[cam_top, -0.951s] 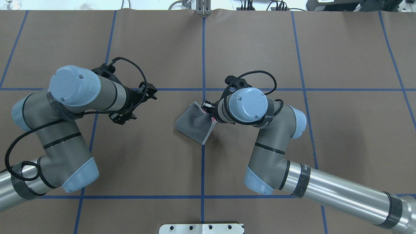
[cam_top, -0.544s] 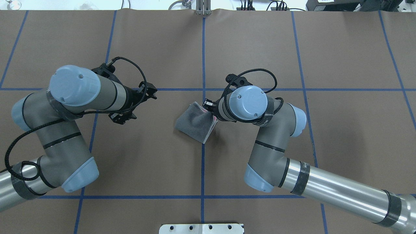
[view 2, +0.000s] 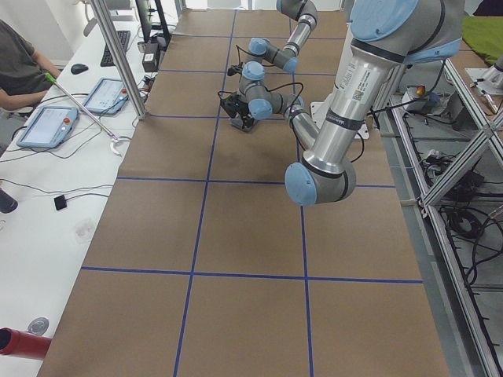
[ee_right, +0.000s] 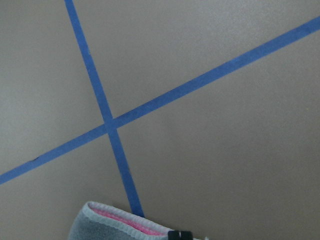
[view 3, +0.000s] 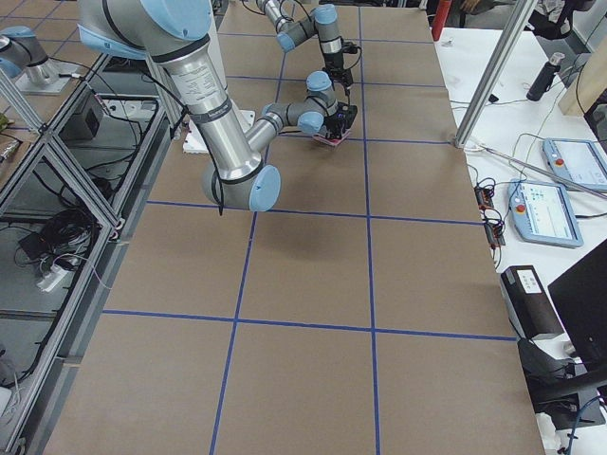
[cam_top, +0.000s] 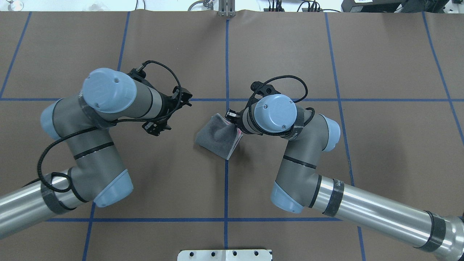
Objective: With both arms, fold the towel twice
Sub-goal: 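Move the left gripper toward the towel's edge nearest it, beside the right gripper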
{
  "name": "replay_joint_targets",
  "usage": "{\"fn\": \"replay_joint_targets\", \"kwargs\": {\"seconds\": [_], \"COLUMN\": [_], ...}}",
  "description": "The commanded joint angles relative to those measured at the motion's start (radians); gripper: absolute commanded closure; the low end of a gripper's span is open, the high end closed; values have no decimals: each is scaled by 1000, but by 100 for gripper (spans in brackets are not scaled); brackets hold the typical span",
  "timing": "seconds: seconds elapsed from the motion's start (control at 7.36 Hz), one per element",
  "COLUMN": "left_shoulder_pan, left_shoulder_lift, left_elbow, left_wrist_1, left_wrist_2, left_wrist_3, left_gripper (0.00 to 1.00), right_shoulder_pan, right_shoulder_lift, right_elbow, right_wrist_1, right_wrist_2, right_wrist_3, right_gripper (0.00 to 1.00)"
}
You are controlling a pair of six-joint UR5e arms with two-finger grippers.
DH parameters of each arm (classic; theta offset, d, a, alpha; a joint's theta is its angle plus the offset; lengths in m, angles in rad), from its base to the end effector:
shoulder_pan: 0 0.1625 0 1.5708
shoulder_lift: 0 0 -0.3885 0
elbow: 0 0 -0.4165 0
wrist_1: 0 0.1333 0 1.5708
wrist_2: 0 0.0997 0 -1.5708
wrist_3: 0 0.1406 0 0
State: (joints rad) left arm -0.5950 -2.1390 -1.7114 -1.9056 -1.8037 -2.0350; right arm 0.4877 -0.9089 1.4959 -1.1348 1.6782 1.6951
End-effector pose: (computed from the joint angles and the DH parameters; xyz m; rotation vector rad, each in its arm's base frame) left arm 0.5179 -0.4723 0.2015 -0.1477 1.0848 -0.8344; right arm -0.6132 -0.4591 0.2260 0.0895 -1.0348 0.5019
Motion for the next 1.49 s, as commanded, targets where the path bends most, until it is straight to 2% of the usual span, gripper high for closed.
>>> {"fn": "replay_joint_targets", "kwargs": {"seconds": [0.0, 0.14, 0.27, 0.41, 0.54, 1.36], "left_shoulder_pan": [9, 9, 18, 27, 37, 86], "left_shoulder_lift": [-61, -55, -55, -56, -53, -48], "left_elbow": [87, 95, 114, 143, 159, 207], "left_wrist_1": [-108, -140, -168, -231, -242, -239], "left_wrist_2": [1, 1, 3, 24, 36, 38], "left_wrist_3": [-33, -39, -39, -44, -42, -33], "left_gripper": [14, 95, 100, 100, 100, 100], "right_shoulder_pan": [0, 0, 0, 0, 0, 0], "right_shoulder_lift": [1, 1, 2, 1, 2, 2], "right_elbow": [0, 1, 1, 1, 1, 1], "right_wrist_1": [0, 0, 0, 0, 0, 0], "right_wrist_2": [2, 2, 2, 2, 2, 2], "right_wrist_3": [1, 1, 1, 1, 1, 1], "right_gripper": [100, 100, 100, 100, 100, 100]}}
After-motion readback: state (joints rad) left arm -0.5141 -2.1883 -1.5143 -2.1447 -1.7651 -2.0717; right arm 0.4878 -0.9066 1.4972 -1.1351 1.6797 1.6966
